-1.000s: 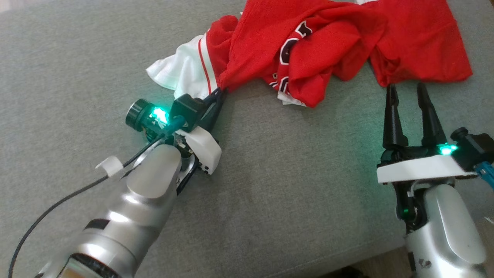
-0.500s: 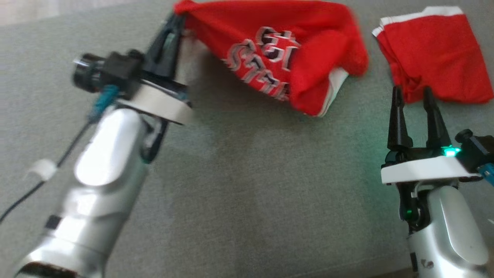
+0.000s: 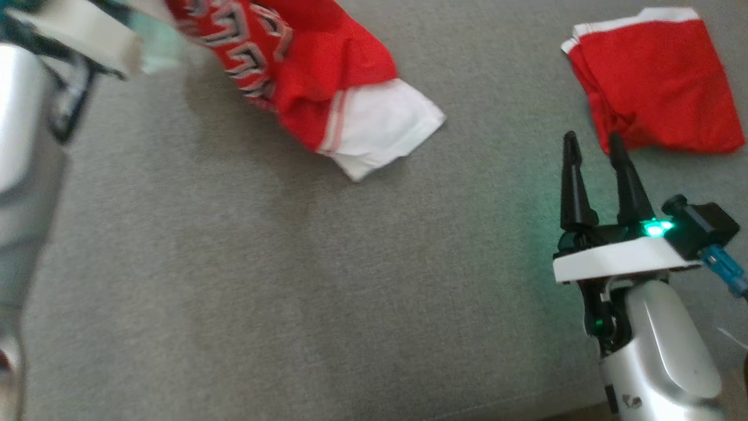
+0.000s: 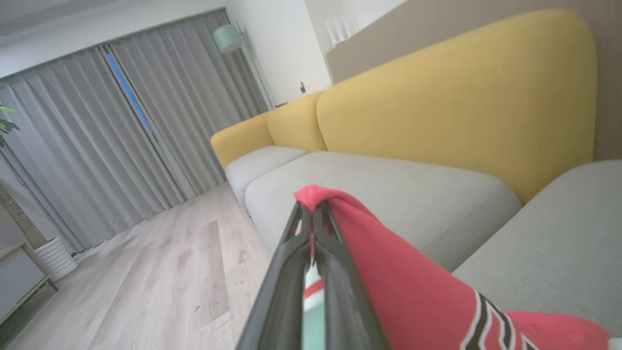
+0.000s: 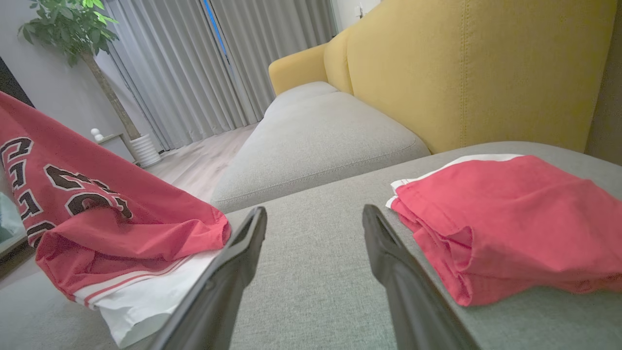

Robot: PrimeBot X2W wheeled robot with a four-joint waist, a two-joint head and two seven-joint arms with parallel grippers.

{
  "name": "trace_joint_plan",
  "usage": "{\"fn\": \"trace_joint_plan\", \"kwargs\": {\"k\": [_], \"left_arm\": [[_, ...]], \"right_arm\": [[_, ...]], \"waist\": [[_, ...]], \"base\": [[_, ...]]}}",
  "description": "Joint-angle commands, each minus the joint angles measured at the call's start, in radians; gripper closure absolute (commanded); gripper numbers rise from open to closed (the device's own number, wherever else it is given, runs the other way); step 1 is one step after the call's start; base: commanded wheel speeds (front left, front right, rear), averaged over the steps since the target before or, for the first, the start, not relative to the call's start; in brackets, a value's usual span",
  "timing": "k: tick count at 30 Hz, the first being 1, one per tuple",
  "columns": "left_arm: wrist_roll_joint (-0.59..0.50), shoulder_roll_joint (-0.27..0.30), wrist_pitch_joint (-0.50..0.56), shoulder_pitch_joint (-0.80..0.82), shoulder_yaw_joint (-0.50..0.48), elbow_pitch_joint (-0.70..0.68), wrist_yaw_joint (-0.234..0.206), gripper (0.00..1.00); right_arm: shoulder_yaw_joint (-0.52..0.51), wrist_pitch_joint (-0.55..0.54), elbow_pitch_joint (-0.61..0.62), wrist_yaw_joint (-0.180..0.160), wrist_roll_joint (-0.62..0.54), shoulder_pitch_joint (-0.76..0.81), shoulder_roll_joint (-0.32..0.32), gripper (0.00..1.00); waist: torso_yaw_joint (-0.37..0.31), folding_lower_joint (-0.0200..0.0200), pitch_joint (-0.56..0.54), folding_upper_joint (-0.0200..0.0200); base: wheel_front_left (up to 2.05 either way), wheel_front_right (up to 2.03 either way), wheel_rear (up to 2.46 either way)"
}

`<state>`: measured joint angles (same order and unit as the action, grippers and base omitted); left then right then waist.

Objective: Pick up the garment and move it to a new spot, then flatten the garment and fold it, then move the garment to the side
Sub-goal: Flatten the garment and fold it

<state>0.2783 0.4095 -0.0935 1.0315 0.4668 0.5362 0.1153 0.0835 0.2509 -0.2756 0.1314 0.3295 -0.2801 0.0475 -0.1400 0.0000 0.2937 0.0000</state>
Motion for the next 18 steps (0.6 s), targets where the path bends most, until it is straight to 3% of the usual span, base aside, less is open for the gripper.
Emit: {"fn": "trace_joint_plan", "kwargs": {"k": [1,3,4,5,13,18], "left_arm": [[-0.012,0.067,0.017,0.079,-0.013,0.011,0.005,1.0],[-0.026,0.086,0.035,0.125,0.007,0.07,0.009,1.0],[-0.035,0.089,0.036,0.165,0.018,0.13,0.01,0.06],[-0.039,0.087,0.039,0.18,0.024,0.164,0.01,0.0],[-0.032,0.031,-0.064,0.213,0.017,0.327,-0.042,0.0],[0.009,-0.021,-0.143,0.166,0.003,0.326,-0.037,0.0]], "right_arm": [[0.035,0.011,0.03,-0.001,0.011,-0.042,0.003,0.0],[0.045,0.011,0.031,-0.001,0.019,-0.051,0.003,0.0],[0.052,0.011,0.032,-0.001,0.024,-0.06,0.003,0.0],[0.055,0.011,0.033,-0.001,0.026,-0.063,0.003,0.0],[0.046,0.011,0.031,-0.001,0.02,-0.063,0.003,0.0],[0.025,0.011,0.026,-0.001,-0.008,-0.054,0.003,0.0]], "waist": [[-0.029,0.0,0.026,0.0],[-0.045,0.0,0.042,0.0],[-0.057,0.0,0.057,0.0],[-0.062,0.0,0.063,0.0],[-0.046,0.0,0.058,0.0],[0.004,0.0,0.023,0.0]], "base": [[0.0,0.0,0.0],[0.0,0.0,0.0],[0.0,0.0,0.0],[0.0,0.0,0.0],[0.0,0.0,0.0],[0.0,0.0,0.0]]}}
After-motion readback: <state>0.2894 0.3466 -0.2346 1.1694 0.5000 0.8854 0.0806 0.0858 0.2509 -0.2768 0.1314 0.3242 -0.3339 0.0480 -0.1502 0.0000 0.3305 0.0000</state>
